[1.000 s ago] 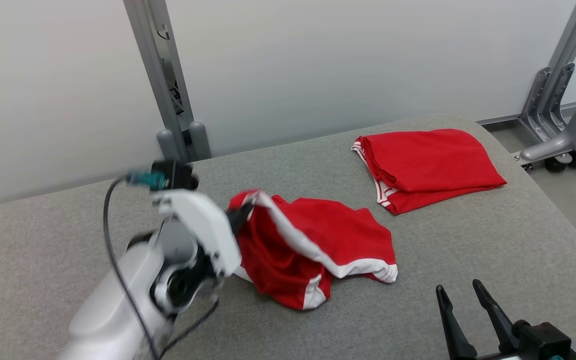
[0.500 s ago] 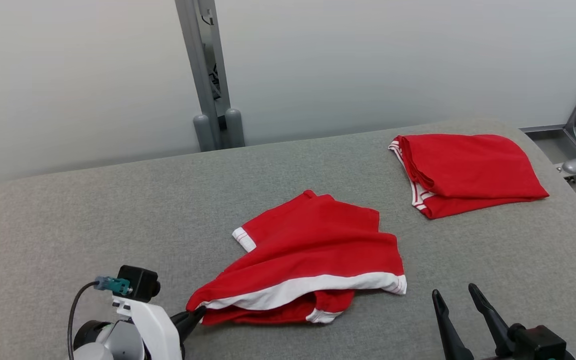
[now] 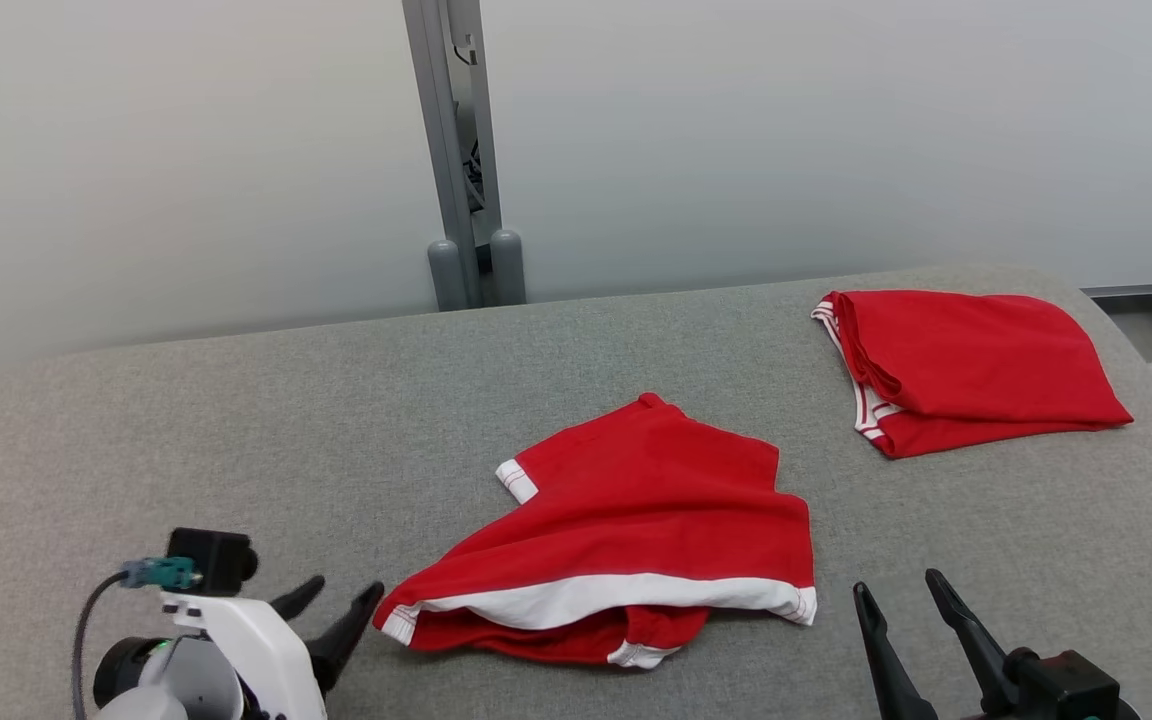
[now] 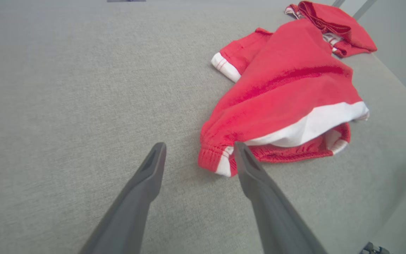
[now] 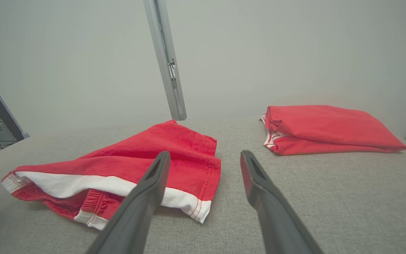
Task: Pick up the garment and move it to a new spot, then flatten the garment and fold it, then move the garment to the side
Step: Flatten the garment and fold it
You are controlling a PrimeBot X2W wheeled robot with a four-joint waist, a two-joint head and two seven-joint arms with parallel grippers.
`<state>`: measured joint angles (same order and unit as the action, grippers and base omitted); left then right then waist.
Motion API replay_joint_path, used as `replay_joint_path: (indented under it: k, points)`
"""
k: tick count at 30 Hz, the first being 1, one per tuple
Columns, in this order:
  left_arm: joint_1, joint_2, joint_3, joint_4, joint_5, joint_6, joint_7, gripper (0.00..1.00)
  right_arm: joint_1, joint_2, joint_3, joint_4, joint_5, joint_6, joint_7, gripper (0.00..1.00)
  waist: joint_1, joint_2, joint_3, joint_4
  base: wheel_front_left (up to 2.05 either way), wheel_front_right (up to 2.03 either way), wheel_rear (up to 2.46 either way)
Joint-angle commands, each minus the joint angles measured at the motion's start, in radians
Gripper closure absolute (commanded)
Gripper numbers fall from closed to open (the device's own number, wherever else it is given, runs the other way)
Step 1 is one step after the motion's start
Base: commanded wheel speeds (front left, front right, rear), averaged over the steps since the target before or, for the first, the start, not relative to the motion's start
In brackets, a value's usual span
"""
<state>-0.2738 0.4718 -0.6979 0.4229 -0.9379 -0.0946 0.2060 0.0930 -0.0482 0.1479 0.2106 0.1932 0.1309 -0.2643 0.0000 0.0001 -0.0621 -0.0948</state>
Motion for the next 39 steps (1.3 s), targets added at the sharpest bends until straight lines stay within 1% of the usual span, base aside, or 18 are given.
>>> replay_joint_path:
  k: [1, 3, 6, 11, 14, 16, 17, 19, 20, 22, 25, 28, 30, 32, 34, 36, 39]
  points:
    - [0.015, -0.002, 0.023, -0.008, -0.012, 0.019, -0.03, 0.0, 0.003, -0.005, 0.001, 0.001, 0.005, 0.0, -0.001, 0.0, 0.0, -0.0001, -0.004, 0.001, 0.0, 0.0, 0.0]
    - [0.037, -0.011, 0.075, -0.02, -0.026, 0.072, -0.108, 0.0, 0.002, -0.005, 0.0, -0.004, 0.007, 0.0, -0.001, 0.0, 0.0, -0.0001, -0.007, 0.001, 0.0, 0.0, 0.0]
    - [0.086, -0.048, 0.142, -0.052, -0.037, 0.141, -0.239, 0.0, 0.001, -0.005, -0.005, -0.01, 0.01, 0.0, -0.001, 0.0, 0.0, -0.0001, -0.012, 0.006, 0.0, 0.0, 0.0]
    - [0.165, -0.104, 0.224, -0.095, -0.053, 0.212, -0.409, 0.0, 0.015, -0.005, -0.009, -0.018, 0.018, 0.0, -0.001, 0.0, 0.0, -0.0001, -0.023, 0.028, 0.0, 0.0, 0.0]
    - [0.212, -0.152, 0.291, -0.121, -0.036, 0.248, -0.462, 0.0, 0.022, -0.005, -0.012, -0.018, 0.017, 0.0, -0.001, 0.0, 0.0, -0.0001, -0.032, 0.045, 0.0, 0.0, 0.0]
    - [0.244, -0.2, 0.363, -0.15, -0.044, 0.245, -0.469, 0.0, 0.026, -0.005, -0.01, -0.015, 0.018, 0.0, -0.001, 0.0, 0.0, -0.0001, -0.038, 0.053, 0.0, 0.0, 0.0]
    - [0.258, -0.229, 0.415, -0.175, -0.037, 0.241, -0.47, 0.0, 0.027, -0.005, -0.01, -0.014, 0.018, 0.0, -0.001, 0.0, 0.0, -0.0001, -0.041, 0.058, 0.0, 0.0, 0.0]
    - [0.306, -0.297, 0.497, -0.213, -0.027, 0.219, -0.47, 0.0, 0.03, -0.005, -0.009, -0.013, 0.019, 0.0, -0.001, 0.0, 0.0, -0.0001, -0.049, 0.063, 0.0, 0.0, 0.0]
    - [0.328, -0.324, 0.527, -0.227, -0.013, 0.205, -0.47, 0.0, 0.031, -0.005, -0.009, -0.012, 0.019, 0.0, -0.001, 0.0, 0.0, -0.0001, -0.053, 0.065, 0.0, 0.0, 0.0]
    - [0.353, -0.351, 0.571, -0.257, 0.055, 0.188, -0.47, 0.0, 0.034, -0.005, -0.01, -0.011, 0.019, 0.0, -0.001, 0.0, 0.0, -0.0001, -0.06, 0.068, 0.0, 0.0, 0.0]
    - [0.391, -0.372, 0.581, -0.299, 0.256, 0.17, -0.471, 0.0, 0.04, -0.005, -0.013, -0.012, 0.021, 0.0, -0.001, 0.0, 0.0, -0.0001, -0.068, 0.072, 0.0, 0.0, 0.0]
    - [0.417, -0.394, 0.603, -0.343, 0.413, 0.146, -0.471, 0.0, 0.045, -0.005, -0.012, -0.013, 0.022, 0.0, -0.001, 0.0, 0.0, -0.0001, -0.075, 0.073, 0.0, 0.0, 0.0]
    - [0.433, -0.405, 0.599, -0.371, 0.512, 0.126, -0.471, 0.0, 0.052, -0.005, -0.015, -0.012, 0.025, 0.0, -0.001, 0.0, 0.0, -0.0001, -0.08, 0.074, 0.0, 0.0, 0.0]
    - [0.451, -0.411, 0.604, -0.388, 0.572, 0.116, -0.471, 0.0, 0.059, -0.005, -0.02, -0.012, 0.027, 0.0, -0.001, 0.0, 0.0, -0.0001, -0.085, 0.074, 0.0, 0.0, 0.0]
    - [0.473, -0.416, 0.589, -0.379, 0.632, 0.113, -0.471, 0.0, 0.063, -0.005, -0.021, -0.014, 0.025, 0.0, -0.001, 0.0, 0.0, -0.0001, -0.091, 0.072, 0.0, 0.0, 0.0]
    - [0.488, -0.418, 0.575, -0.359, 0.702, 0.126, -0.471, 0.0, 0.075, -0.005, -0.024, -0.016, 0.024, 0.0, -0.001, 0.0, 0.0, -0.0001, -0.098, 0.069, 0.0, 0.0, 0.0]
    - [0.51, -0.419, 0.565, -0.325, 0.742, 0.149, -0.471, 0.0, 0.082, -0.005, -0.022, -0.013, 0.019, 0.0, -0.001, 0.0, 0.0, -0.0001, -0.101, 0.066, 0.0, 0.0, 0.0]
